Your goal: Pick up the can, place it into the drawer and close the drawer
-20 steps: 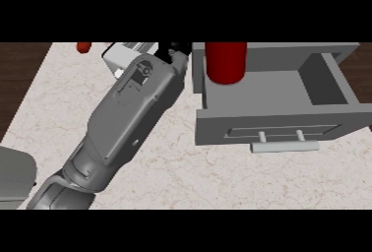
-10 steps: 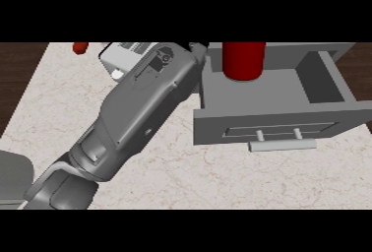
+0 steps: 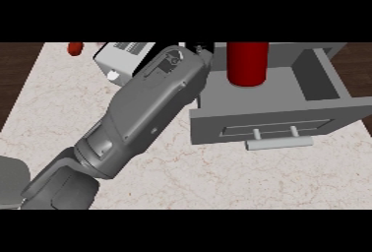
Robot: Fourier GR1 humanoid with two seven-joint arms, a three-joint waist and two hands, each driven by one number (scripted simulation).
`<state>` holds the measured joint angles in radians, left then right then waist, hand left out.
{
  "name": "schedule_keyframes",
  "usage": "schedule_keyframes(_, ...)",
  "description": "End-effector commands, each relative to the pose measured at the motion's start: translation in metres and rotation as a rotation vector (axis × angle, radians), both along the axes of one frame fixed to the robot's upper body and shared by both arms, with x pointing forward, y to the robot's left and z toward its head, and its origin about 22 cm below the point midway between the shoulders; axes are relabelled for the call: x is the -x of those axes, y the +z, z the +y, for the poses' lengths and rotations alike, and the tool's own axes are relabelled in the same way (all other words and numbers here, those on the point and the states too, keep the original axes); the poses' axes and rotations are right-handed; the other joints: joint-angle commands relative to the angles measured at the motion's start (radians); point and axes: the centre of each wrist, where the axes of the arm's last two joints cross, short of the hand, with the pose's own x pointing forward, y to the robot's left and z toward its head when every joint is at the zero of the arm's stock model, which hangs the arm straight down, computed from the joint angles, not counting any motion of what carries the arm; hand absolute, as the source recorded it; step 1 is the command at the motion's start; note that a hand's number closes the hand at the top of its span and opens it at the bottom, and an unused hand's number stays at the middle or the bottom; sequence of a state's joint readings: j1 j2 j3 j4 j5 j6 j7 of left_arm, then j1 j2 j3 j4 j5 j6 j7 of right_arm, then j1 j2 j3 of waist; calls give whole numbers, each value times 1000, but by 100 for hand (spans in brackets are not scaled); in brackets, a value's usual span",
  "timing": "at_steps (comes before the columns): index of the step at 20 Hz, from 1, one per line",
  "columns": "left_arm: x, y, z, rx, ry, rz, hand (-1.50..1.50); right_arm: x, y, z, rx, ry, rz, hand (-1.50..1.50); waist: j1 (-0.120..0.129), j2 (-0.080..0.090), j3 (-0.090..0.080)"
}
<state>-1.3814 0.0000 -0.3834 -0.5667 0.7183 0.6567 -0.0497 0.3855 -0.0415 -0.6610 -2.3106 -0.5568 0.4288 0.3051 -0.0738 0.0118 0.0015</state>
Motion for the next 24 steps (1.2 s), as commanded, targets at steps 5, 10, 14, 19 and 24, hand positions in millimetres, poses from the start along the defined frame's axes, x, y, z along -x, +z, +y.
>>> schedule_keyframes(5, 2, -16, -6, -52, 29, 40, 150, -15, 2, -2, 1, 3, 6, -150, -8, 6, 0)
schedule_keyframes(10, -4, -24, -1, -73, 81, 55, -150, -13, 2, 9, 4, 40, -27, -150, -29, 10, 1)
schedule_keyframes(14, -4, -32, 1, -90, 125, 35, -150, -16, 9, 10, 12, 38, -11, -150, -27, 12, 0)
schedule_keyframes(19, 1, -28, -5, -77, 136, 35, -150, -18, -7, -4, 24, 22, -3, -150, -22, 9, 1)
schedule_keyframes(24, -1, -34, -3, -85, 132, 13, -150, -23, -8, -1, 0, 26, -27, -150, -20, 11, 1)
